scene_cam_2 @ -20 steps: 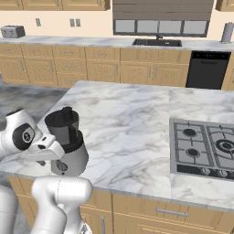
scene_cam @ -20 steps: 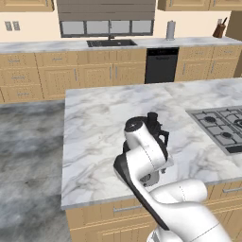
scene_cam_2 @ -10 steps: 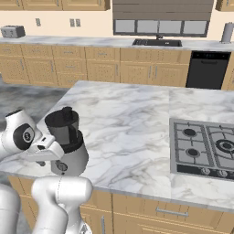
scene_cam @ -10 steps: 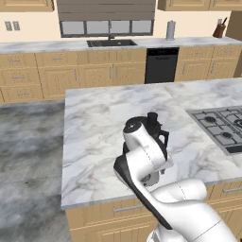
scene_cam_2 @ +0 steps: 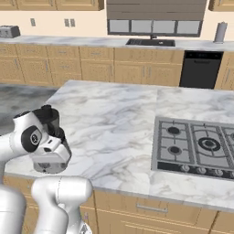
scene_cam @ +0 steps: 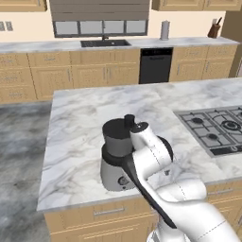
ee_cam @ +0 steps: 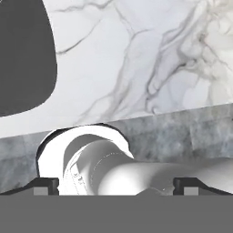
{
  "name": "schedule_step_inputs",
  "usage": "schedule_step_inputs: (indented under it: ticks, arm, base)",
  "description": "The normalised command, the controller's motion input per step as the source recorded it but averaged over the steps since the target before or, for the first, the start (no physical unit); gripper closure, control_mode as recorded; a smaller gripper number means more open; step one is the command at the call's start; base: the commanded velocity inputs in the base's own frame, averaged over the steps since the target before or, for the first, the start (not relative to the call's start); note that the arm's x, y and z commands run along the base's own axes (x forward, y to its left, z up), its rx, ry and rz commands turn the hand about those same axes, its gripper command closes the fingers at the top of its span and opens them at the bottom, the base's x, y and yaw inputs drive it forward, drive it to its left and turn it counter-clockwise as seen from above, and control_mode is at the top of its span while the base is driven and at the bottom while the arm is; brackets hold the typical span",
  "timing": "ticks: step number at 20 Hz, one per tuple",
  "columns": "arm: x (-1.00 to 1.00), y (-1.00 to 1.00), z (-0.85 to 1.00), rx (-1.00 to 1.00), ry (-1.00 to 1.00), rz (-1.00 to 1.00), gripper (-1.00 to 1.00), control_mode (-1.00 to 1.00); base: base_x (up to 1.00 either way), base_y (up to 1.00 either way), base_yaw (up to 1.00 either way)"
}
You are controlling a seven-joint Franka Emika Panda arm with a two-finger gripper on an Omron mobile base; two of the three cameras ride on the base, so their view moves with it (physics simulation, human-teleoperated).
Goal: Open the blender lid, put the kiwi in the blender, close the lid, and start the blender.
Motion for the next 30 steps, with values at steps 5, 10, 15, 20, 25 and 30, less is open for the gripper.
schedule_step_inputs:
  ticks: [5,10,15,20,25,30]
  arm:
    - [0.0,0.0,0.0,0.0,0.0,0.0,-1.0,1.0]
    - [0.0,0.0,0.0,0.0,0.0,0.0,-1.0,1.0]
    - [-0.07,0.83,-0.32,-0.15,0.0,0.0,-1.0,-1.0]
    - [-0.32,1.0,-0.44,-0.1,-0.06,-0.08,-1.0,-1.0]
    - [-0.26,1.0,-0.15,0.0,-0.33,-0.26,-1.0,-1.0]
    - [-0.01,0.9,0.0,0.0,-0.39,-0.42,-1.0,-1.0]
  base:
    - [0.03,-0.74,0.0]
    - [0.0,-0.28,0.0]
    - [0.0,0.0,0.0]
    - [0.0,0.0,0.0]
    - [0.0,0.0,0.0]
    - [0.0,0.0,0.0]
